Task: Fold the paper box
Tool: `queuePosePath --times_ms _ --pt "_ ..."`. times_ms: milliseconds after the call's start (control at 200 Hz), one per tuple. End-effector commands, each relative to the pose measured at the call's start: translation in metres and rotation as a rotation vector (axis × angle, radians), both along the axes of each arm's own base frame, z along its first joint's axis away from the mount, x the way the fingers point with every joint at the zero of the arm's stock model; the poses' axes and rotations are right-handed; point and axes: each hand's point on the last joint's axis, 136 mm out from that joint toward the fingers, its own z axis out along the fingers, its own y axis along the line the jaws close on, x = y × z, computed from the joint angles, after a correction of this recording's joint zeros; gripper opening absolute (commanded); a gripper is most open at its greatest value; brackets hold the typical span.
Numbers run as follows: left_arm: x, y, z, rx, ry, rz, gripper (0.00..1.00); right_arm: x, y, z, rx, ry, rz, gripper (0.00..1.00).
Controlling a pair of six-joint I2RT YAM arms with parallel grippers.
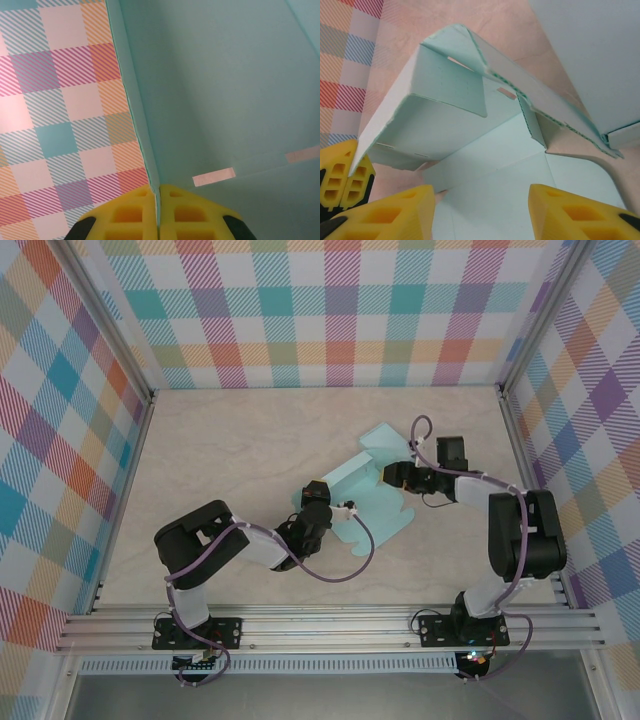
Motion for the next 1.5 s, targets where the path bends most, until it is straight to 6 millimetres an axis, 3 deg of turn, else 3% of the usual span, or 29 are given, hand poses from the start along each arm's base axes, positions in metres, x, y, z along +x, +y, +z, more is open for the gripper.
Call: queuePosePath --times_ms 0,160,235,465,640,775,965,1495 --pt "-0.001 -0.006 0.010 -0.010 -0.027 -0.001 0.00 0.009 -0.007 0.038 -0.015 -0.119 -0.011 0.53" --pt "0.000 -0.005 0.009 -0.001 -0.028 0.002 0.00 0.022 -0.028 0.068 -0.011 -0.179 -0.083 0.51" --pt "0.000 -0.006 0.010 0.003 -0.030 0.000 0.00 0.034 -0.037 0.071 -0.029 -0.168 -0.118 0.48" --pt "0.000 -0.006 0.009 0.013 -0.030 0.002 0.00 0.078 -0.039 0.045 -0.031 -0.085 -0.113 0.37" --pt "0.001 -0.006 0.013 0.012 -0.038 0.003 0.00 0.091 -0.029 0.025 0.003 -0.048 -0.074 0.36" --pt "0.001 -0.006 0.016 0.017 -0.043 0.001 0.00 0.079 -0.011 0.015 0.000 -0.032 -0.021 0.36" --pt "0.001 -0.007 0.019 0.028 -0.048 -0.004 0.00 0.057 0.009 0.016 0.006 -0.055 0.037 0.37" --pt "0.012 -0.002 -0.004 0.099 -0.041 0.021 0.00 0.022 0.012 -0.006 -0.004 -0.072 0.063 0.48"
